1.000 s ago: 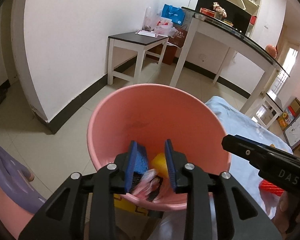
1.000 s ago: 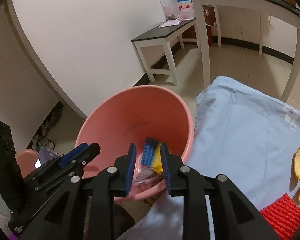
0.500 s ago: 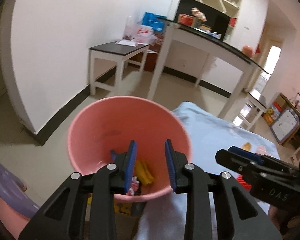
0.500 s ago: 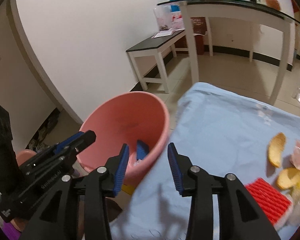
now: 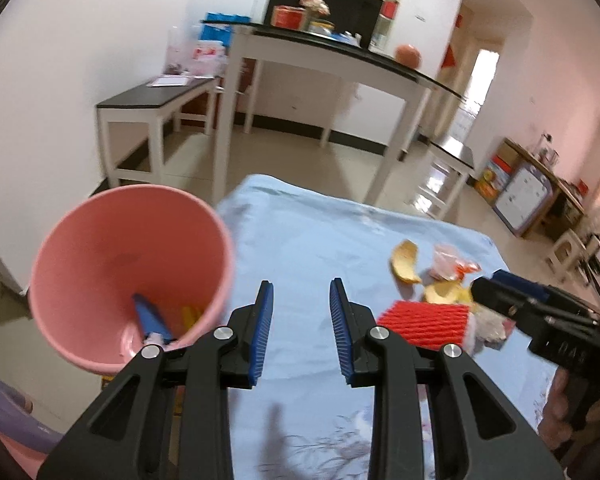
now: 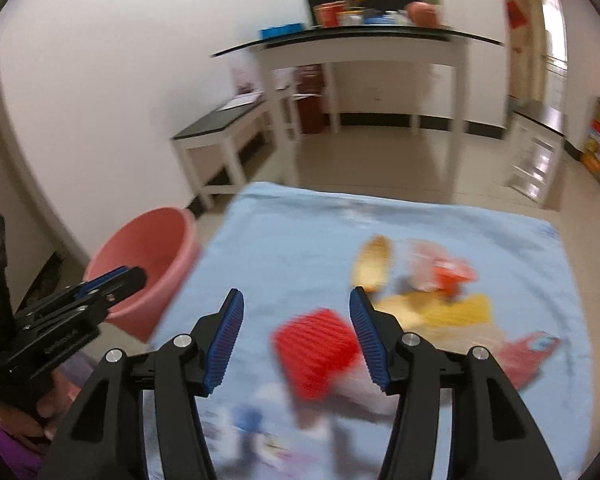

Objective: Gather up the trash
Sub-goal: 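Move the left tool back over the table toward the red foam net, then close the left tool at the red foam net while the right tool grasps the clear plastic bag, then grasp the yellow crescent chip with the left tool, then carry the chip and clear bag over the pink bin and open both tools, then move the left tool back to the table and grasp the red foam net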

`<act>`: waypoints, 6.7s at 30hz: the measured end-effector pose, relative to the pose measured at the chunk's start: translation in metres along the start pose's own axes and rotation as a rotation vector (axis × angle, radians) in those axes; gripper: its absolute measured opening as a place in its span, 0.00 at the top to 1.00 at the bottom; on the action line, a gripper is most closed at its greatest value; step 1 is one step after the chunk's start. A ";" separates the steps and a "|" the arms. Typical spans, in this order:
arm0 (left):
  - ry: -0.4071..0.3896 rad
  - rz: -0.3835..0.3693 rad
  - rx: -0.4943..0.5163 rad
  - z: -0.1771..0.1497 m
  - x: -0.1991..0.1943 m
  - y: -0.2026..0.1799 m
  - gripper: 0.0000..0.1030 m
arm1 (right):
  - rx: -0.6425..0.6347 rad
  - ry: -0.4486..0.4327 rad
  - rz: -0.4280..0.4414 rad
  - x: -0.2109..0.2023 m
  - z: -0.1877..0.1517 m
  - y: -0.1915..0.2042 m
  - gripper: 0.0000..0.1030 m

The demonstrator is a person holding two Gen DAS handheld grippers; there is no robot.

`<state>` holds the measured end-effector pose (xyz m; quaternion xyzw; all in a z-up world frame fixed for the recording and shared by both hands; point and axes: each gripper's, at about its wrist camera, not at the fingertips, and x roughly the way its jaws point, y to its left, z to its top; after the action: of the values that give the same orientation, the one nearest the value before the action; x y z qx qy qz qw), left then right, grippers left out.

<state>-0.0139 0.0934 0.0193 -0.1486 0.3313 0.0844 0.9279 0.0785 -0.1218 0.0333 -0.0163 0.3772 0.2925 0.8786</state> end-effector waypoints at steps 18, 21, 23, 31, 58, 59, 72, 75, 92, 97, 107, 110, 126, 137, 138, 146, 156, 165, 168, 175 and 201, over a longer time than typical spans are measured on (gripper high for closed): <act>0.207 -0.180 0.057 0.022 0.101 -0.085 0.72 | 0.218 -0.037 -0.113 -0.015 -0.013 -0.116 0.50; 0.260 -0.186 0.036 0.028 0.124 -0.093 0.72 | 0.220 -0.039 -0.113 -0.011 -0.012 -0.122 0.50; 0.309 -0.192 0.010 0.028 0.140 -0.097 0.72 | 0.222 -0.040 -0.113 -0.009 -0.011 -0.124 0.50; 0.443 -0.181 -0.088 0.017 0.183 -0.095 0.72 | 0.217 -0.019 -0.100 0.003 -0.011 -0.131 0.50; 0.301 -0.124 -0.065 0.018 0.146 -0.060 0.91 | 0.236 0.128 -0.005 0.081 0.026 -0.133 0.45; 0.297 -0.119 -0.067 0.017 0.141 -0.055 0.91 | 0.247 0.141 -0.003 0.086 0.027 -0.134 0.45; 0.238 -0.065 -0.049 -0.004 0.093 -0.030 0.91 | 0.237 0.167 0.002 0.098 0.026 -0.115 0.87; 0.213 -0.064 -0.045 -0.008 0.077 -0.025 0.91 | 0.231 0.125 0.007 0.082 0.028 -0.107 0.87; 0.001 -0.036 -0.035 0.000 -0.004 0.005 0.99 | -0.045 -0.066 0.113 0.023 0.050 0.021 0.87; -0.017 -0.047 -0.064 -0.001 -0.011 0.022 0.99 | -0.068 -0.044 0.140 0.024 0.048 0.045 0.86; -0.024 0.002 -0.069 -0.025 -0.031 0.057 0.77 | -0.083 0.013 0.175 0.035 0.034 0.048 0.86; 0.015 -0.020 -0.082 -0.038 -0.029 0.055 0.76 | -0.094 0.011 0.181 0.033 0.031 0.049 0.86; 0.207 -0.058 -0.306 -0.069 0.015 0.043 0.76 | -0.085 -0.031 0.143 -0.020 0.003 0.034 0.86; 0.242 -0.050 -0.438 -0.066 0.035 0.049 0.76 | -0.077 -0.048 0.133 -0.031 -0.004 0.022 0.86; 0.246 -0.047 -0.443 -0.065 0.037 0.048 0.76 | -0.077 -0.043 0.134 -0.030 -0.004 0.022 0.86; 0.224 -0.029 -0.385 -0.067 0.044 0.044 0.82 | -0.076 -0.020 0.139 -0.015 -0.004 0.026 0.86; 0.087 -0.005 -0.208 -0.051 0.009 0.036 0.96 | -0.097 -0.002 0.187 0.017 0.014 0.052 0.86; -0.106 0.133 -0.211 -0.006 -0.043 0.085 0.96 | -0.198 0.006 0.300 0.050 0.038 0.126 0.86; -0.116 0.199 -0.233 0.001 -0.045 0.106 0.96 | -0.225 0.026 0.333 0.065 0.042 0.150 0.86; -0.082 0.288 -0.221 0.000 -0.031 0.126 0.96 | -0.255 0.099 0.365 0.107 0.037 0.189 0.85; -0.077 0.095 -0.091 -0.001 -0.025 0.068 0.77 | -0.223 0.075 0.214 0.046 -0.003 0.112 0.60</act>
<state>-0.0513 0.1554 0.0200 -0.1713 0.2978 0.1489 0.9272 0.0427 -0.0070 0.0221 -0.0845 0.3745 0.4237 0.8204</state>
